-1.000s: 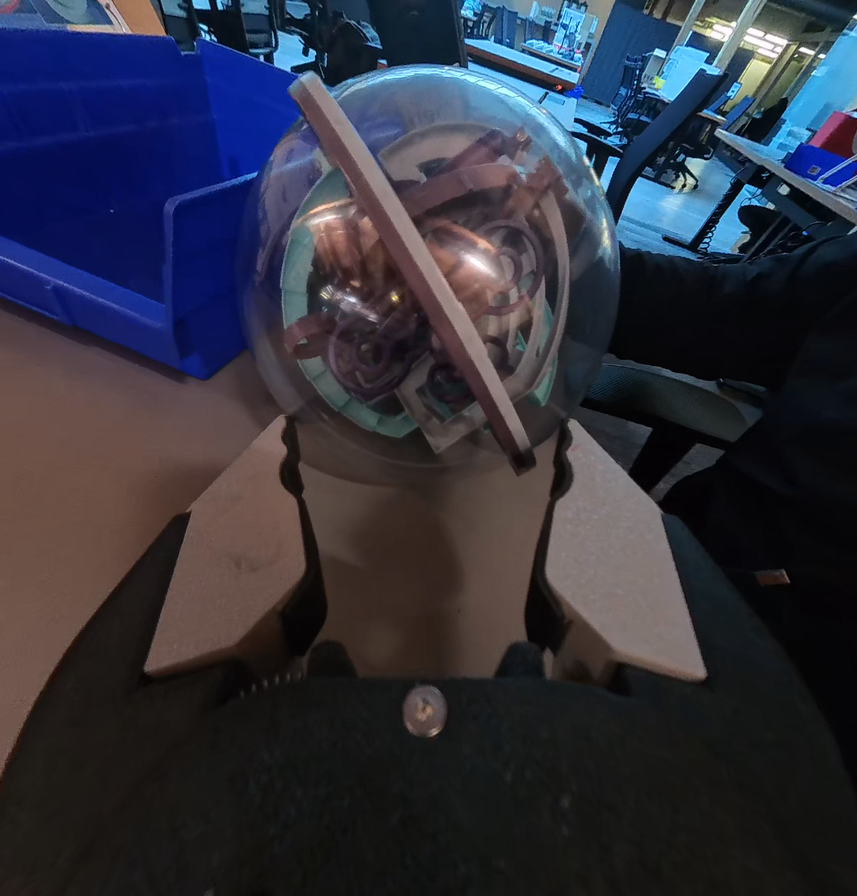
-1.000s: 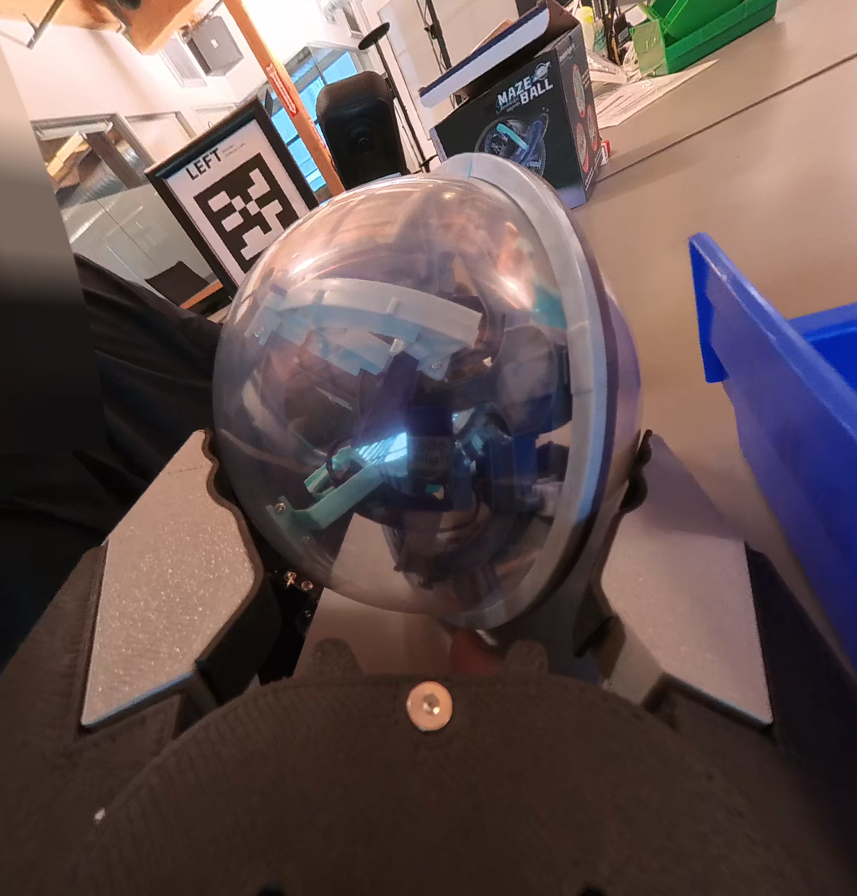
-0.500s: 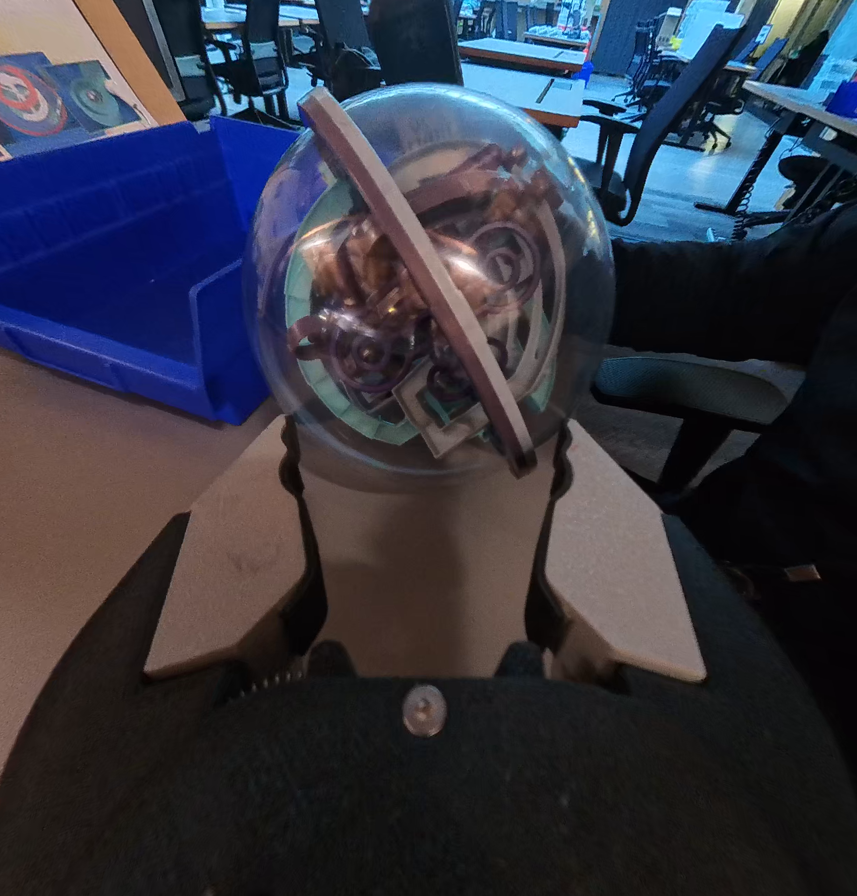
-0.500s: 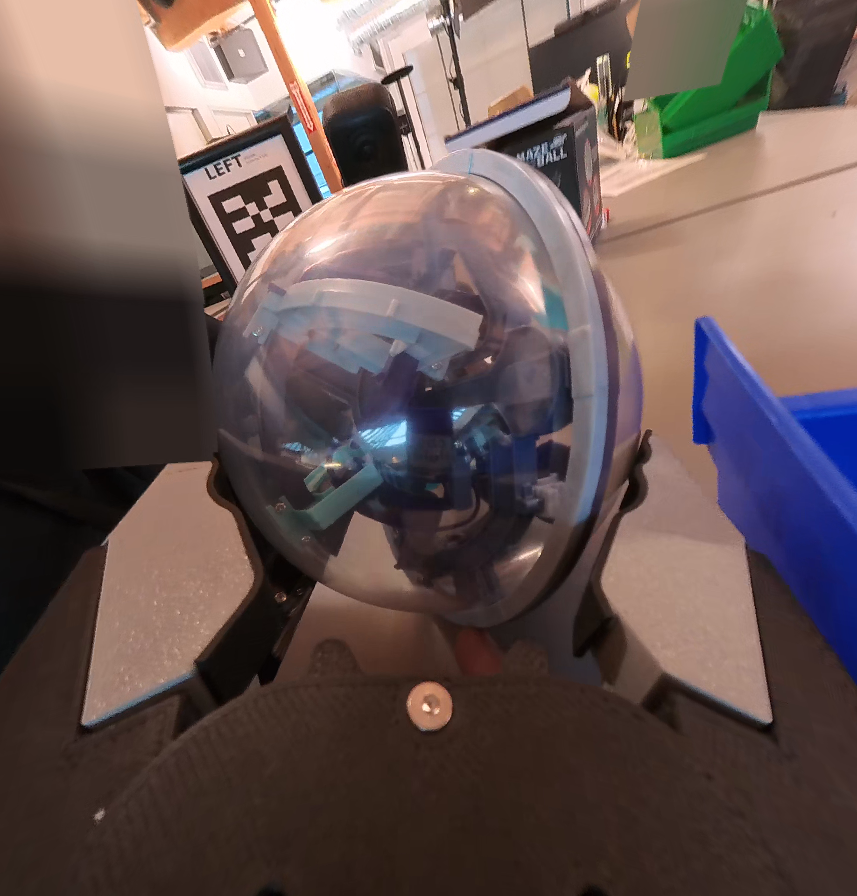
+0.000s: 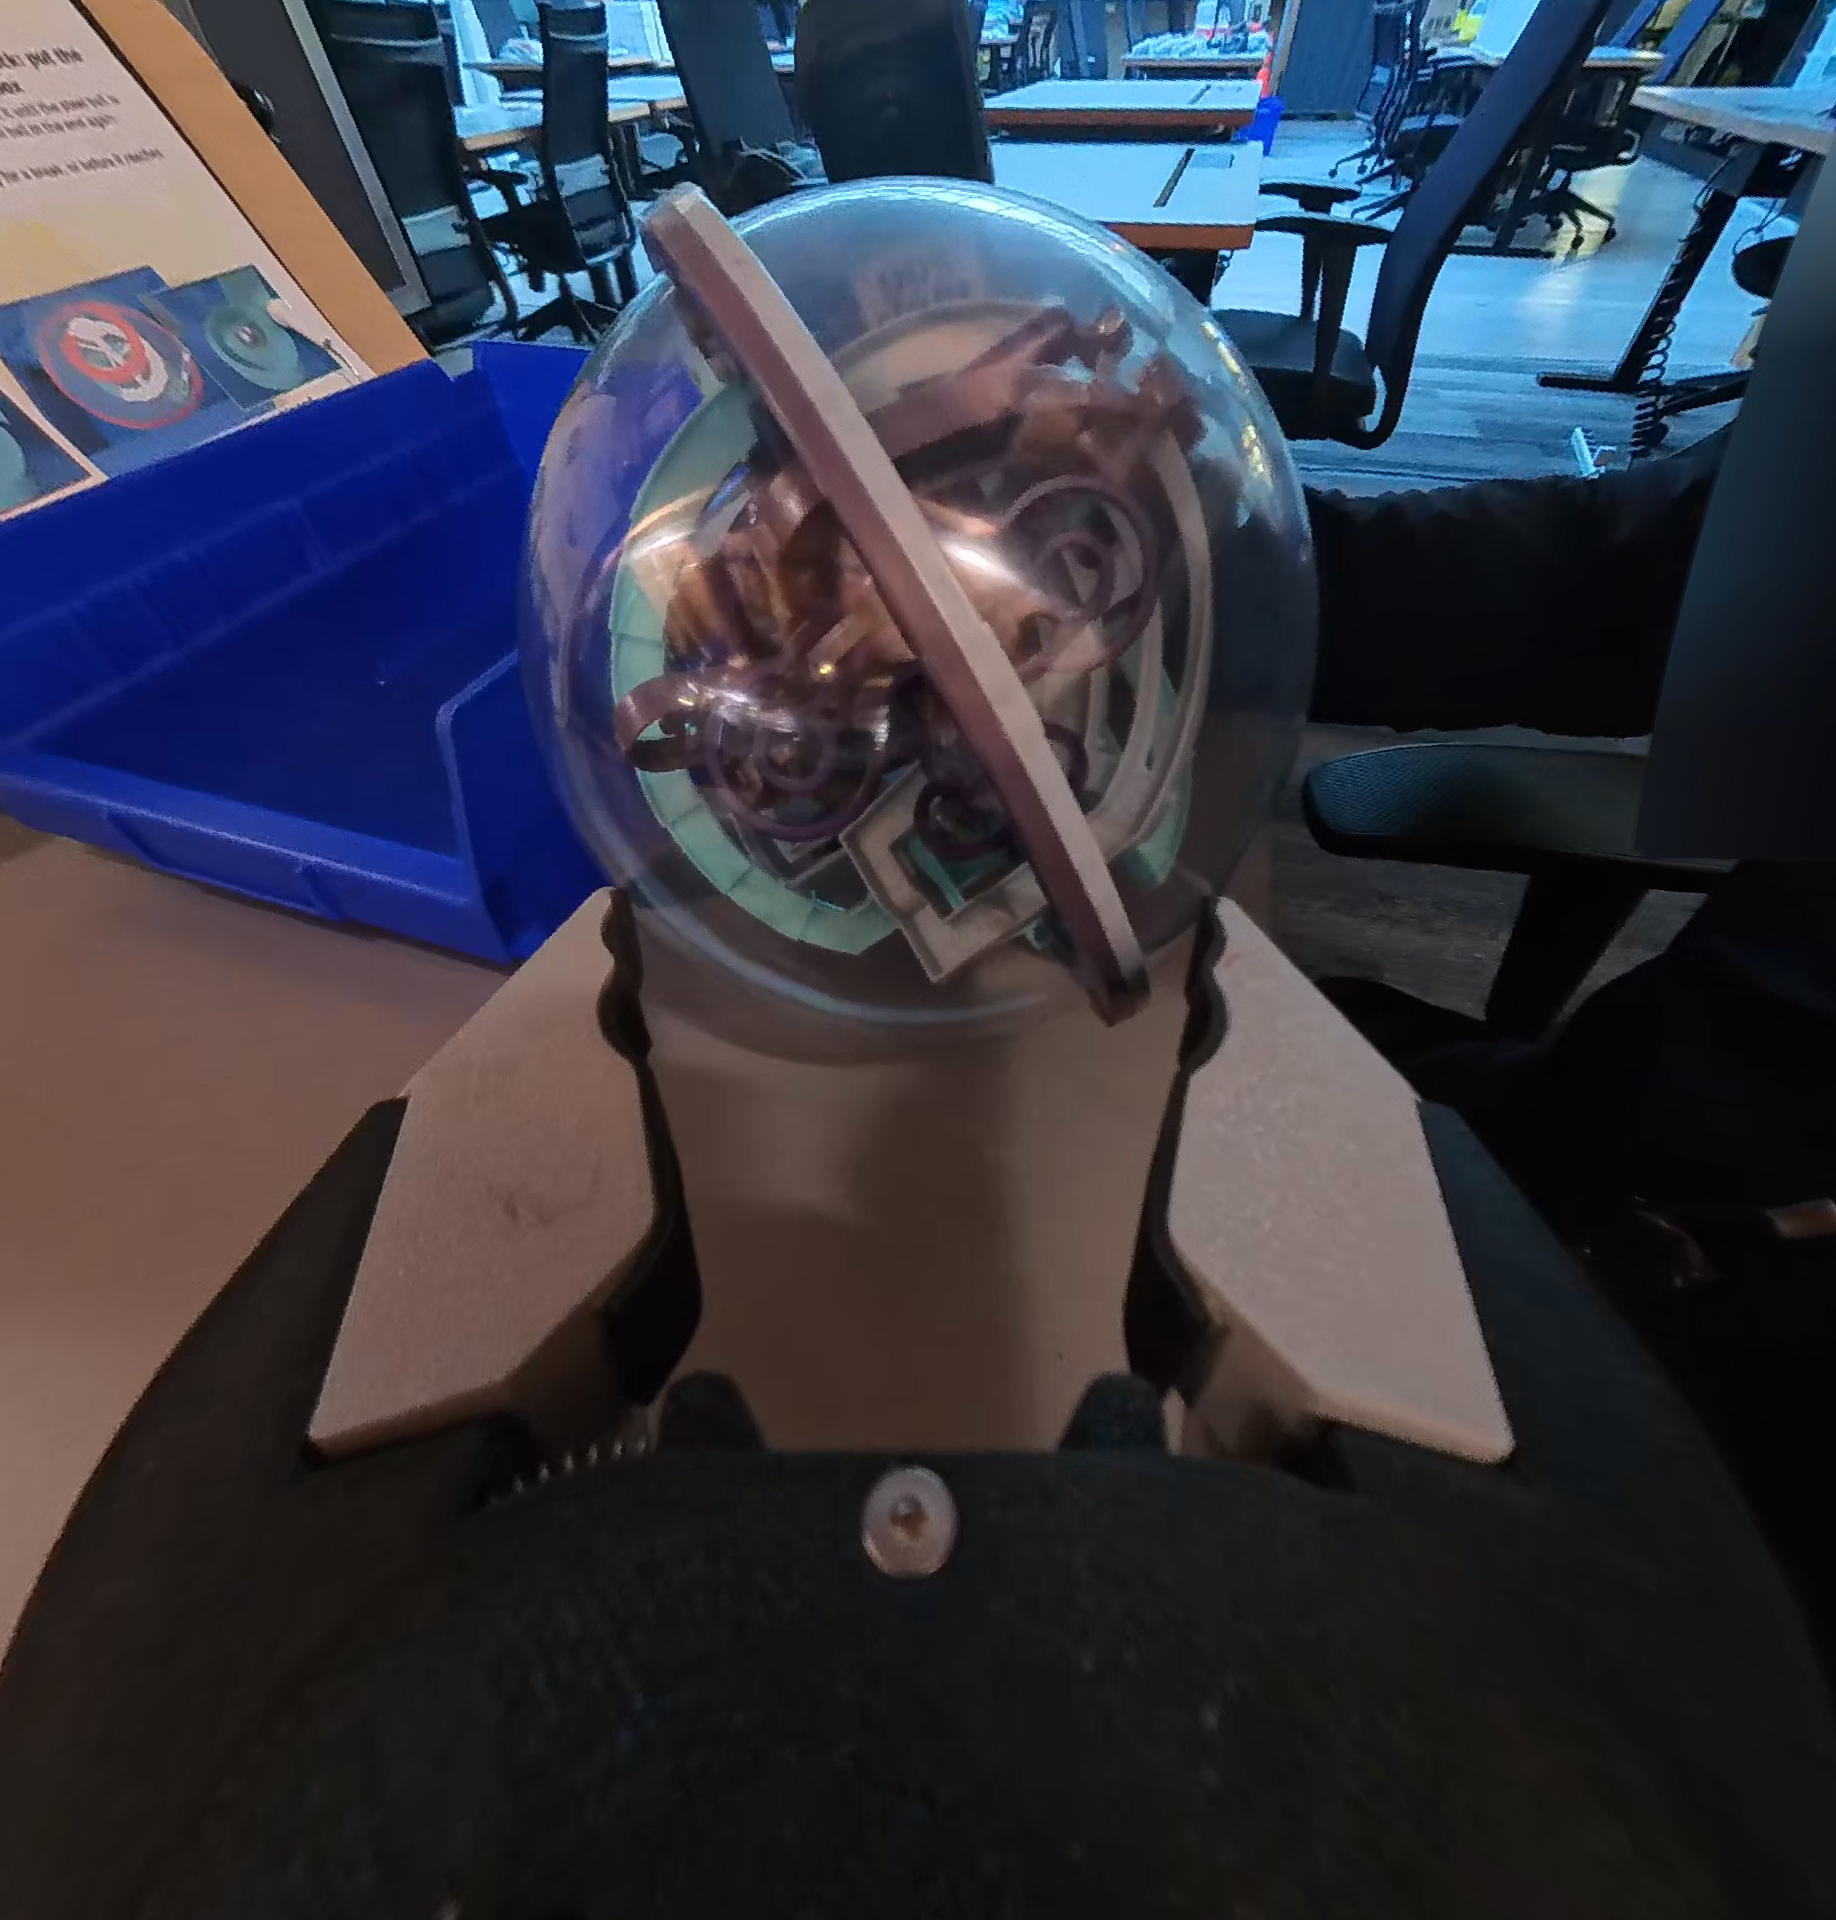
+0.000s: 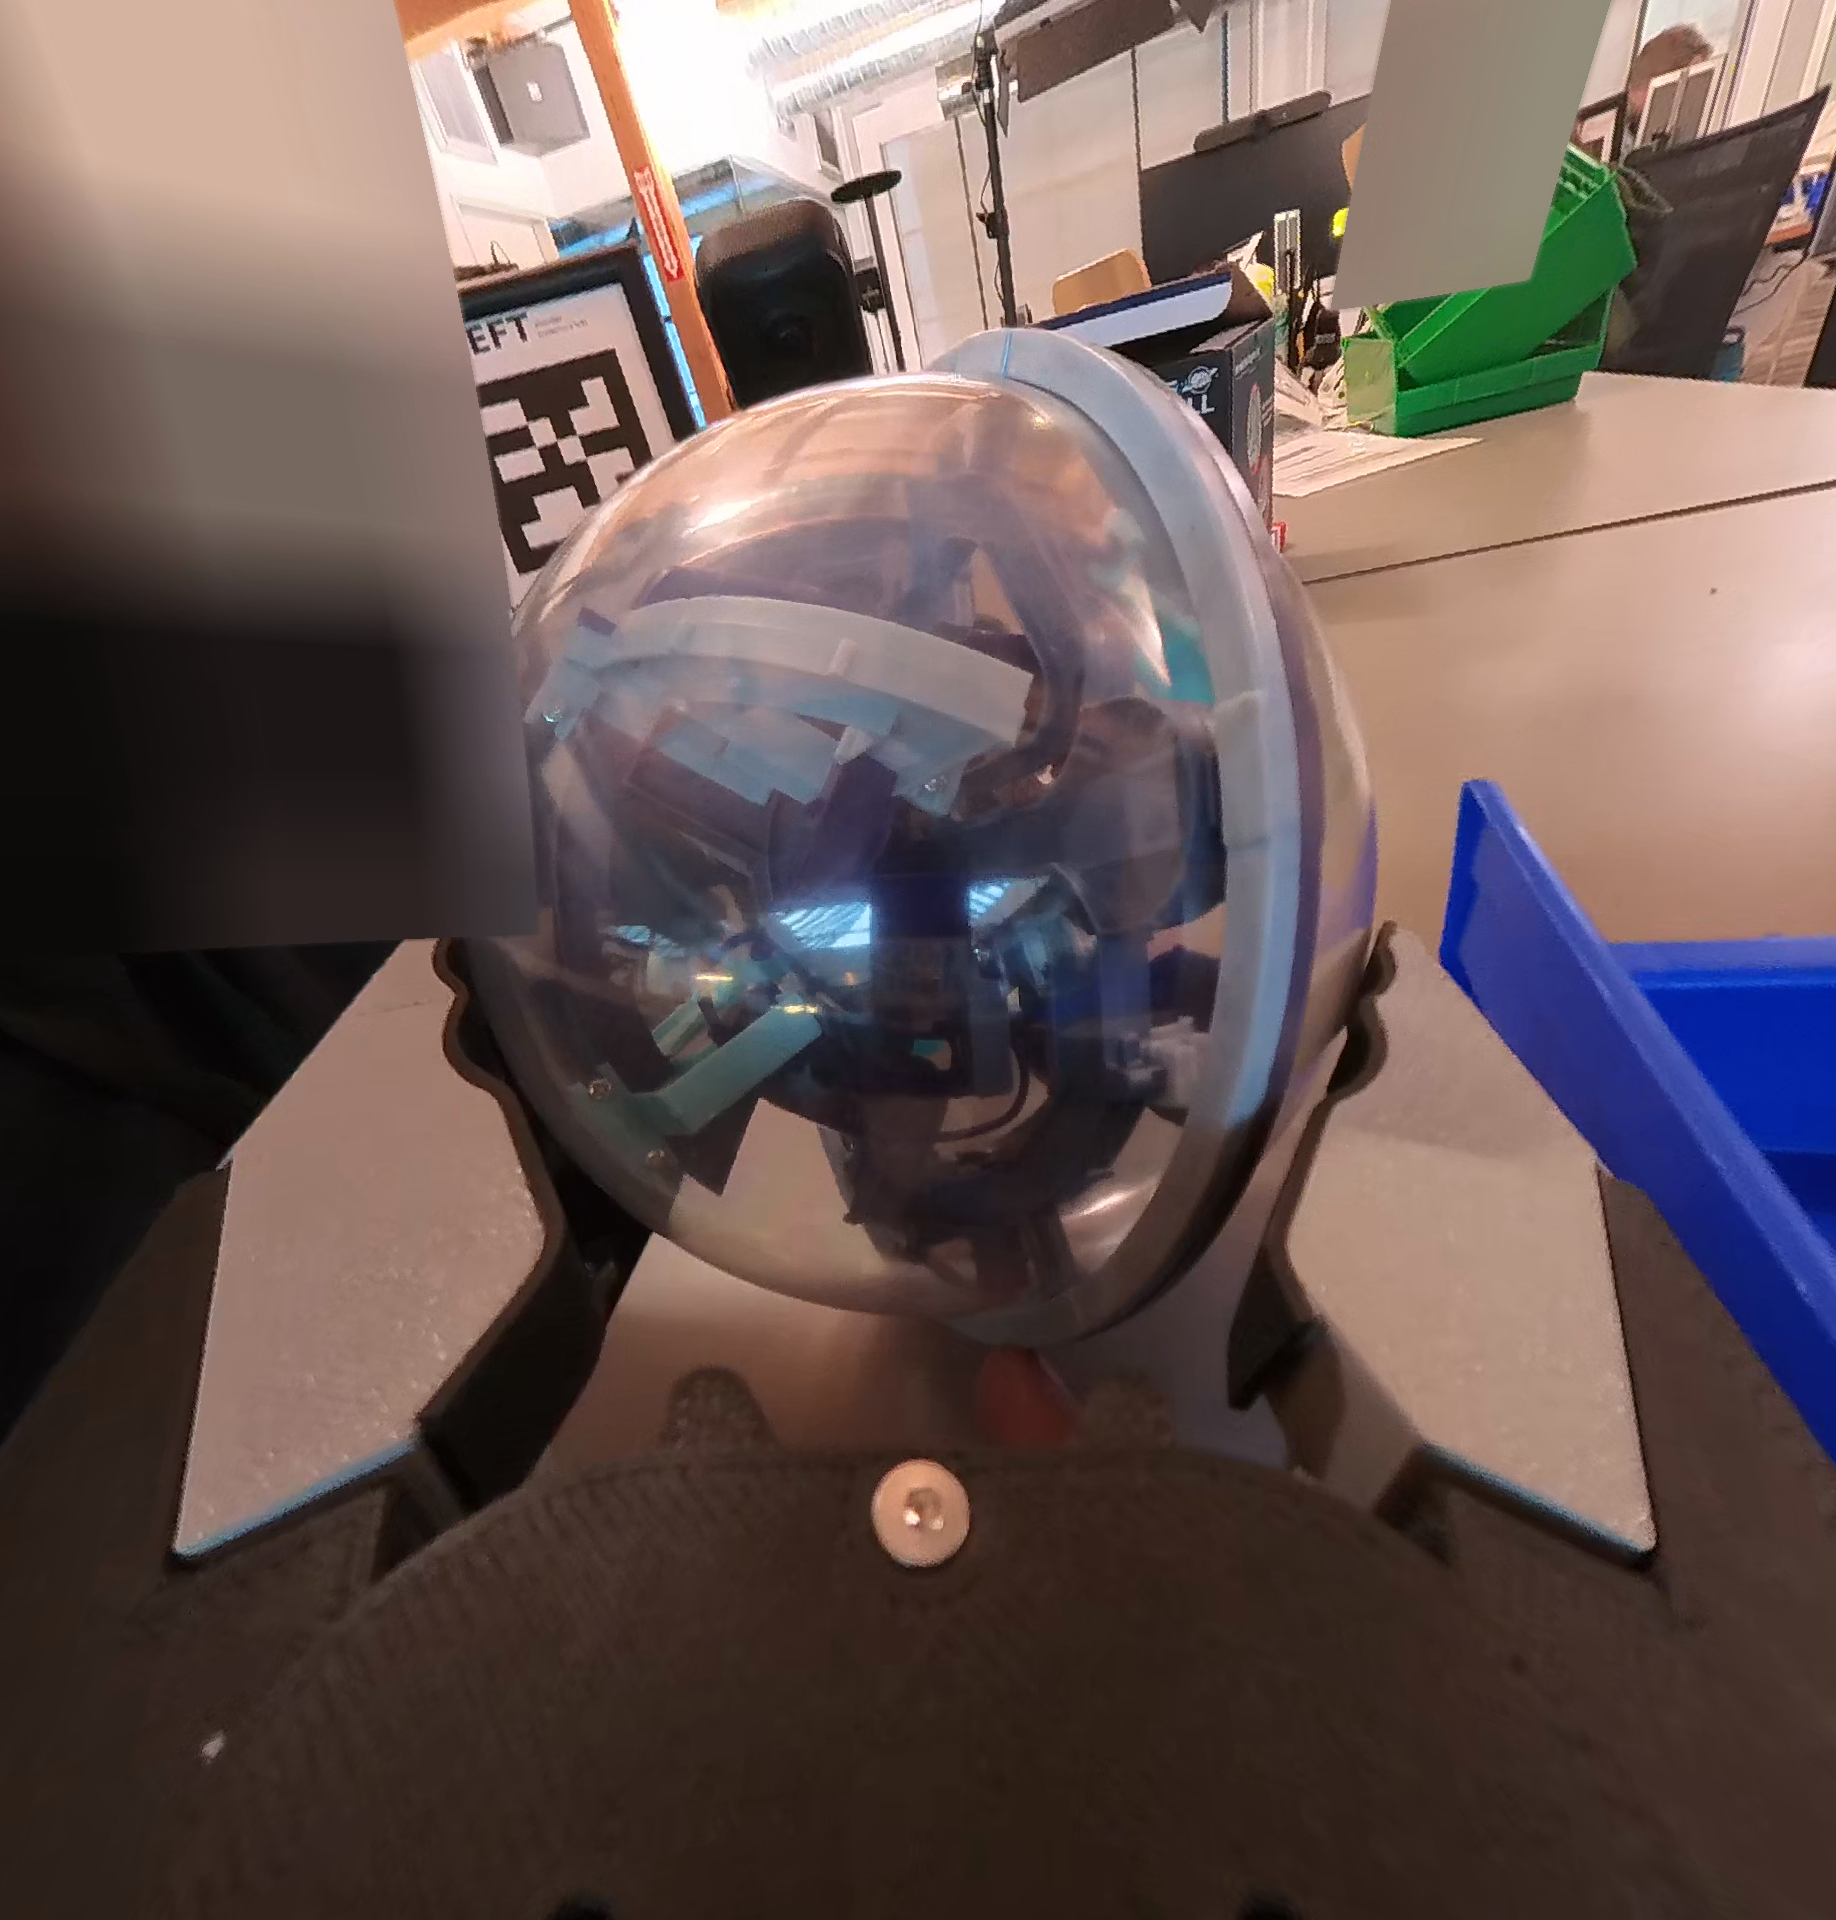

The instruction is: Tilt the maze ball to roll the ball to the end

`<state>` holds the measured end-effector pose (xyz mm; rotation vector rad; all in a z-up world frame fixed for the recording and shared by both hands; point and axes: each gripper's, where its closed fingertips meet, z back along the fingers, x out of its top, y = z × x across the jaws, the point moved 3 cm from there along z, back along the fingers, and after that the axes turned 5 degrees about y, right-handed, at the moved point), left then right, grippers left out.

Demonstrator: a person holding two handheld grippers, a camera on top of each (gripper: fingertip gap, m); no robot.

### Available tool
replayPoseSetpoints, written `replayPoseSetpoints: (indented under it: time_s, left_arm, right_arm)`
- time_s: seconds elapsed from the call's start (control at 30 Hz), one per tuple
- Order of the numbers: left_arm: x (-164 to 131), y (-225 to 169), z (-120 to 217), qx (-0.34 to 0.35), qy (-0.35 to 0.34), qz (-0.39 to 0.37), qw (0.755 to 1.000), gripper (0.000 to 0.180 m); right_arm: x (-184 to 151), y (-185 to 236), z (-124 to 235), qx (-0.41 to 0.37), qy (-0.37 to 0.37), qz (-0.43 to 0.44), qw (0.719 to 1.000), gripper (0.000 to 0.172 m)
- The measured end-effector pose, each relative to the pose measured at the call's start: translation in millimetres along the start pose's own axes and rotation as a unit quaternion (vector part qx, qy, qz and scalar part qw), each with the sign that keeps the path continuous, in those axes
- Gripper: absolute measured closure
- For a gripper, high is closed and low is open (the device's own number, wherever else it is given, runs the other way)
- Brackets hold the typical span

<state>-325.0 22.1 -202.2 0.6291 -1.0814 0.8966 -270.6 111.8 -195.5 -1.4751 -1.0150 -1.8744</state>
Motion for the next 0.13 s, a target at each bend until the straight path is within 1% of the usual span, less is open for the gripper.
replayPoseSetpoints:
  time_s: [0.13]
  left_arm:
    - [0.9,0.1,-0.7,0.003,0.002,-0.01,1.0,0.077]
  right_arm:
    - [0.9,0.3,0.9,-0.002,0.001,0.01,1.0,0.015]
